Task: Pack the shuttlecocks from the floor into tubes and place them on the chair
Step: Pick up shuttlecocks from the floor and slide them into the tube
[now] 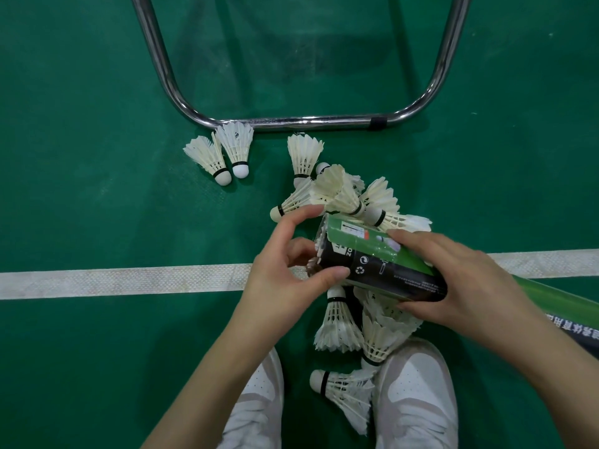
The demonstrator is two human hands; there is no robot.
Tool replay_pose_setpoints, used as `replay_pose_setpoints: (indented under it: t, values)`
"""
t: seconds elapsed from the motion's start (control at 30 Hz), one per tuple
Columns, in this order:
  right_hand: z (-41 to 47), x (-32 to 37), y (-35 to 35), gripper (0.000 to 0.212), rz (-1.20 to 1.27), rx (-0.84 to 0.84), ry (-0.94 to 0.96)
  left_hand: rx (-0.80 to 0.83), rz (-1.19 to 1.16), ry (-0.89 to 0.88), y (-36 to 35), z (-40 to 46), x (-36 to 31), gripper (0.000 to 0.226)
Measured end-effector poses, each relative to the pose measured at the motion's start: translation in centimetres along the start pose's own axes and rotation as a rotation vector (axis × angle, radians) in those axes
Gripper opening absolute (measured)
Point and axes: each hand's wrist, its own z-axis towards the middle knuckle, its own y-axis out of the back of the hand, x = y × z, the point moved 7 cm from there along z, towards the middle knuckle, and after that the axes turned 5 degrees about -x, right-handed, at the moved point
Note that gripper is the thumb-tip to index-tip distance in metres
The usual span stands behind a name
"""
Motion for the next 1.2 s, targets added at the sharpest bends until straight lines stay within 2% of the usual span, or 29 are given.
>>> replay_pose_setpoints:
  t: [0.2, 0.43, 0.97, 1.2]
  values:
    - [0.4, 1.3, -0.5, 0.088, 0.050, 0.024, 0.052, 0.038, 0.015, -0.001, -1.0, 0.0, 0.3, 0.074]
    - [0.6, 1.8, -0.3, 0.087, 0.023, 0.024, 0.067, -0.029, 0.022, -0.028, -0.7, 0.0, 0.0, 0.083]
    - [0.5, 2.3, -0.4, 0.086, -0.006, 0.032, 0.094, 0.051, -0.051, 0.013, -0.5, 0.1, 0.4, 0.082]
    - [0.6, 1.6, 0.0, 0.086, -0.011, -0.011, 0.091, -0.010, -0.029, -0.008, -0.7, -0.1, 0.1, 0.080]
